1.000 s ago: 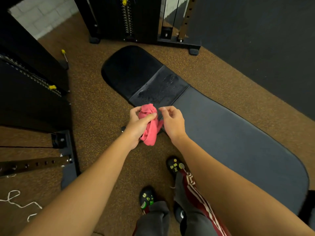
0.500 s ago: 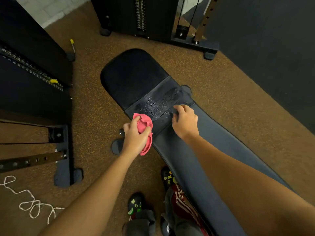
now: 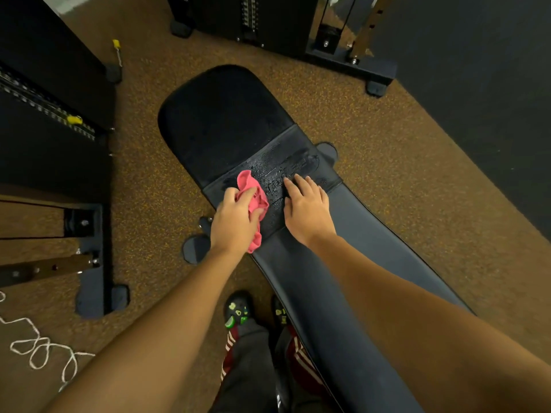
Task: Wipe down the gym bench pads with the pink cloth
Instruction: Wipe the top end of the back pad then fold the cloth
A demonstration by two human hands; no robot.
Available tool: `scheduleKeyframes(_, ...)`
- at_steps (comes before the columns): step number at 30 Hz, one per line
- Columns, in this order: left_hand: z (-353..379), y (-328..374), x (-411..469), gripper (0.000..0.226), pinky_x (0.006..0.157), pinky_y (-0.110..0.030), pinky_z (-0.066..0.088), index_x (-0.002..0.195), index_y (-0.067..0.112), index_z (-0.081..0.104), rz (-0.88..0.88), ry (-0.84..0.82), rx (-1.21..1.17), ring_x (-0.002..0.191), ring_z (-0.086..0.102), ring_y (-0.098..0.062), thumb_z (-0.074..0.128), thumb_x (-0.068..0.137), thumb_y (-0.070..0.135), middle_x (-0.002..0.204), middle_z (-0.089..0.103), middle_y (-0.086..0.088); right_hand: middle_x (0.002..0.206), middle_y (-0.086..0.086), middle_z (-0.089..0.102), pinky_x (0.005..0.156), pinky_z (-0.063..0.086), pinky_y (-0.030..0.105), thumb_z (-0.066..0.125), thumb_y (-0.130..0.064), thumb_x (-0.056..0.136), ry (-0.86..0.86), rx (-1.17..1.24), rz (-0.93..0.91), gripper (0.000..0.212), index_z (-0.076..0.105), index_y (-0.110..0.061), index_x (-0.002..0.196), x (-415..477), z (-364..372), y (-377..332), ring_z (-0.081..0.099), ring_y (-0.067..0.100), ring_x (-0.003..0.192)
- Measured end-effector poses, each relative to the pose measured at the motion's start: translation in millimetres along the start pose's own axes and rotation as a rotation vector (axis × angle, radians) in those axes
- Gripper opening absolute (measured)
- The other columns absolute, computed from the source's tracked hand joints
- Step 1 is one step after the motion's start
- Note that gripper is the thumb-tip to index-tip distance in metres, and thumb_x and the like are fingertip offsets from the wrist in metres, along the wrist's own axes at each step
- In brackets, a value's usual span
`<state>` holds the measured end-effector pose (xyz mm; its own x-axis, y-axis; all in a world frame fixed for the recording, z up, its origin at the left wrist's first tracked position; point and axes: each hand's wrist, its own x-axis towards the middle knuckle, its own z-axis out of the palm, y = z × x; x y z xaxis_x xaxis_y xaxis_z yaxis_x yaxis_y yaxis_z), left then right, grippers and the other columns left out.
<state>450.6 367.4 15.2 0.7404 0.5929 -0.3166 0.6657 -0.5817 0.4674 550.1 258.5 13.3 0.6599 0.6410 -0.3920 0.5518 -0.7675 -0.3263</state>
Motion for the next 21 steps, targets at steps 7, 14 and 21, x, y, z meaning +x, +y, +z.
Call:
scheduleKeyframes(7, 13, 2, -15, 0.047, 0.090, -0.035, 0.043, 0.136, 0.019, 0.047, 0.035, -0.016, 0.017, 0.107, 0.051, -0.028, 0.056, 0.091, 0.028, 0.119, 0.047, -0.009, 0.157, 0.007, 0.018, 0.118, 0.004, 0.042, 0.029, -0.023, 0.101, -0.013, -0.016, 0.037, 0.049, 0.021, -0.014, 0.149, 3, 12, 0, 0.011, 0.027, 0.145)
scheduleKeyframes(14, 20, -5, -41, 0.044, 0.088, -0.037, 0.046, 0.132, 0.017, 0.051, 0.109, -0.046, 0.033, 0.102, 0.054, -0.029, 0.056, 0.091, 0.029, 0.114, 0.051, -0.009, 0.158, 0.007, 0.014, 0.118, 0.003, 0.043, 0.027, -0.022, 0.101, -0.042, -0.040, 0.034, 0.050, 0.019, -0.012, 0.149, 0, 12, -1, 0.008, 0.027, 0.145)
scheduleKeyframes(21, 1, -17, 9, 0.043, 0.089, -0.040, 0.045, 0.132, 0.014, 0.050, -0.030, 0.049, 0.032, 0.104, 0.054, -0.033, 0.056, 0.091, 0.026, 0.116, 0.049, -0.015, 0.158, 0.007, 0.009, 0.119, 0.000, 0.042, 0.027, -0.019, 0.101, -0.043, -0.050, 0.013, 0.051, 0.015, -0.011, 0.150, -1, 13, 0, 0.004, 0.028, 0.146)
